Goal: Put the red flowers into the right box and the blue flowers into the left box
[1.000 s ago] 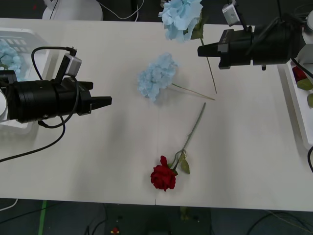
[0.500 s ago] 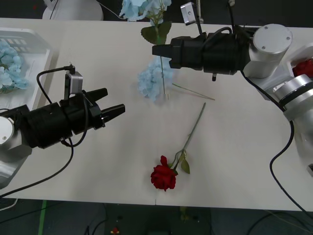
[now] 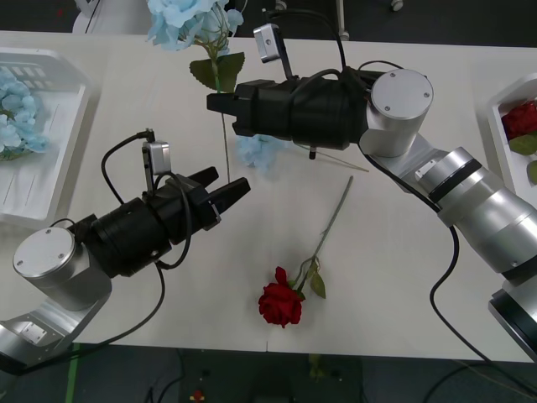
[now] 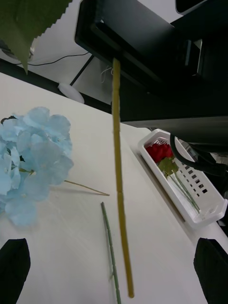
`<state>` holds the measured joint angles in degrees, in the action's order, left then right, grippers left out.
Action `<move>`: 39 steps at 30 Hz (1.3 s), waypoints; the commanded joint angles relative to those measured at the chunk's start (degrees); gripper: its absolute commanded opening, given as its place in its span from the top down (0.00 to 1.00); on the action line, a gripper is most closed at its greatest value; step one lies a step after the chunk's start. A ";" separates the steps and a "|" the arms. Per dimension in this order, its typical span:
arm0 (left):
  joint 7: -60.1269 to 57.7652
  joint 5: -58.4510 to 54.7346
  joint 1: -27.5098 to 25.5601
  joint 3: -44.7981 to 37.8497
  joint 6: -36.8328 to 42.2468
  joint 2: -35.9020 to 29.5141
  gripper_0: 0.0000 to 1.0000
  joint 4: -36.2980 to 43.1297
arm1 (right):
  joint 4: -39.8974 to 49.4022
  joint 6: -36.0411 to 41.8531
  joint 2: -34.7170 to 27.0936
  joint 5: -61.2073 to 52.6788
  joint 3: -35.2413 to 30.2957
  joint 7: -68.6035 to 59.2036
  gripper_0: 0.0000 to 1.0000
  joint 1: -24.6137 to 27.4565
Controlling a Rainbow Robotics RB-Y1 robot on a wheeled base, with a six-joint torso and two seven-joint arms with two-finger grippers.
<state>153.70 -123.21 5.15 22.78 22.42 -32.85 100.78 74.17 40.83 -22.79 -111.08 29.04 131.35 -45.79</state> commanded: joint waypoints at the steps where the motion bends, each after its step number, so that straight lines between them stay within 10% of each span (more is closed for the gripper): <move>1: 1.30 -0.72 1.70 1.74 -1.15 1.82 0.00 1.61 | 2.21 -0.57 1.87 -0.54 0.93 -0.21 1.00 -0.97; 12: 1.30 -0.98 5.74 2.97 -6.07 3.14 0.00 1.44 | 2.21 -0.48 1.78 -0.01 1.37 -0.30 1.00 -1.05; 23: 1.30 -0.63 6.54 2.97 -6.86 4.63 1.00 -0.50 | 2.21 -0.48 1.69 -0.01 1.37 -0.48 1.00 -1.05; 39: 1.30 -2.21 6.54 2.18 -8.10 4.19 1.00 -0.50 | 2.21 -0.48 1.34 -0.01 1.37 -0.56 0.94 -1.05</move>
<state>153.70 -124.27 9.55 24.99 15.00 -29.39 99.60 74.18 40.57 -22.50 -111.06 30.09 131.35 -45.79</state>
